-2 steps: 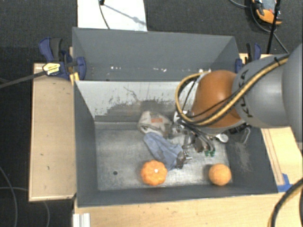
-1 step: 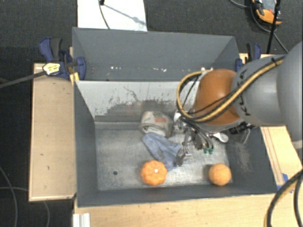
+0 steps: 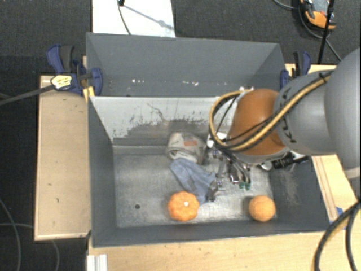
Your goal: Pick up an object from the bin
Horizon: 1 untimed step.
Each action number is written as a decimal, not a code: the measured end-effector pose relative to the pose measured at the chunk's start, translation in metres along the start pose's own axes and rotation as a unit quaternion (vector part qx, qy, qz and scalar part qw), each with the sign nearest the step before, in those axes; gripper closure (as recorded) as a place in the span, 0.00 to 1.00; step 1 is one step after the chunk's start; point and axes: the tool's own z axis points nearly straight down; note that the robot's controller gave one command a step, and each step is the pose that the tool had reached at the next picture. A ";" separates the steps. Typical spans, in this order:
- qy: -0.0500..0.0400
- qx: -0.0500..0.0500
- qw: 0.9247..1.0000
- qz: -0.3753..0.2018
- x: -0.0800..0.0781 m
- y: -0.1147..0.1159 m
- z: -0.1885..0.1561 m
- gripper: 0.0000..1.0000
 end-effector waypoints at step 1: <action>0.003 0.000 0.997 0.075 0.005 0.003 0.000 1.00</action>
Offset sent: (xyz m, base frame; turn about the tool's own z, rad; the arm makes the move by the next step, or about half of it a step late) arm 0.0000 0.0000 0.0000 0.0000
